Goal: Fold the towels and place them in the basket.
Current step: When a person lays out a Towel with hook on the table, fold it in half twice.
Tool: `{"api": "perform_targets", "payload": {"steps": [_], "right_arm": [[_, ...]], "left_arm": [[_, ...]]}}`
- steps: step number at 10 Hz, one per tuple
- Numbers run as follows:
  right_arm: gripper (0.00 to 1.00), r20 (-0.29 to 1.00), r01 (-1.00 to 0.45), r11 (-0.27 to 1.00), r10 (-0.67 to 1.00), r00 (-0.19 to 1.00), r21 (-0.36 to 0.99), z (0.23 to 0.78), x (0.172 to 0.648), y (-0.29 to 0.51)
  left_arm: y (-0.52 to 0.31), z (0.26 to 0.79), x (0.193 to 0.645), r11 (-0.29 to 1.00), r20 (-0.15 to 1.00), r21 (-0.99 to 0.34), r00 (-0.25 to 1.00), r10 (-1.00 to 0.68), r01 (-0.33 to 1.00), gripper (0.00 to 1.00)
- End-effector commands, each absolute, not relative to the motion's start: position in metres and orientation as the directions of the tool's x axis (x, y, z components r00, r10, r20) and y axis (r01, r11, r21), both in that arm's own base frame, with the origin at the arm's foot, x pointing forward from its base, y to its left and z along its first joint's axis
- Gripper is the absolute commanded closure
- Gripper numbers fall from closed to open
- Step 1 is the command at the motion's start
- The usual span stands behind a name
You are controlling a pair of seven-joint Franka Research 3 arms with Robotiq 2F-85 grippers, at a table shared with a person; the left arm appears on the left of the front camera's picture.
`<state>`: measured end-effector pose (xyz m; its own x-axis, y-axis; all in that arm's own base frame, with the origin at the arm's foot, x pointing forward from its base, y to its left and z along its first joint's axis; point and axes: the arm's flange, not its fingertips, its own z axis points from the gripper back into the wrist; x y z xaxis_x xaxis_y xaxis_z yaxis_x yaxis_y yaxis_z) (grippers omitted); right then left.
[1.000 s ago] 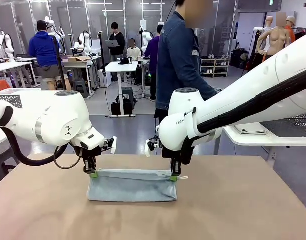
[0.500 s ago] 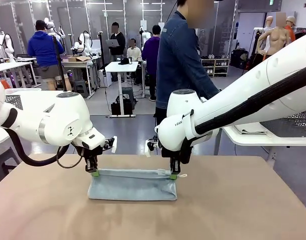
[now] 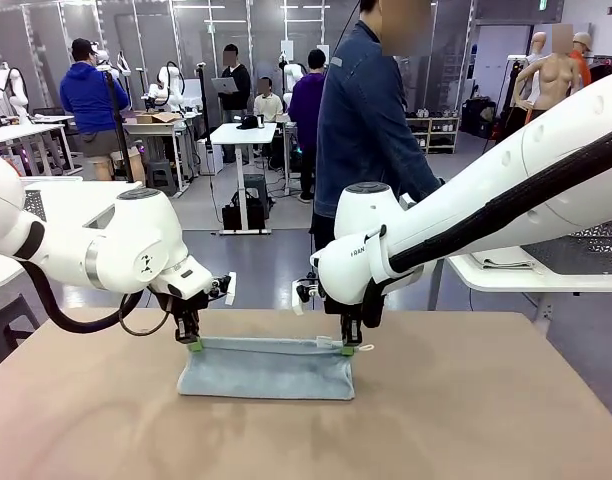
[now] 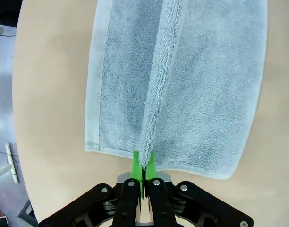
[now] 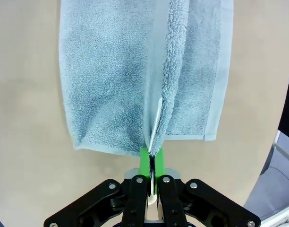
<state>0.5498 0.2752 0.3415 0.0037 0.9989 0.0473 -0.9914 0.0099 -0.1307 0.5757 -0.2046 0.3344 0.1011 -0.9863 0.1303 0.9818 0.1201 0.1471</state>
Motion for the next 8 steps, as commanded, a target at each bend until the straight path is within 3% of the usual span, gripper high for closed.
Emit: {"api": "perform_targets", "payload": {"steps": [1,5,8], "right_arm": [[0.96,0.029,-0.987,-0.041,0.999,-0.046,-0.155,0.336,0.557,0.257],[0.57,0.046,-0.981,-0.058,0.997,-0.067,-0.183,0.337,0.562,0.253],[0.27,0.082,-0.977,-0.054,0.994,-0.073,-0.207,0.363,0.554,0.265]], "left_arm": [[-0.188,0.331,0.586,0.094,0.123,0.175,0.073,-0.99,0.98,0.96],[-0.183,0.339,0.585,0.081,0.112,0.231,0.056,-0.992,0.969,0.57],[-0.19,0.375,0.583,0.086,0.153,0.226,0.051,-0.987,0.97,0.27]]}}
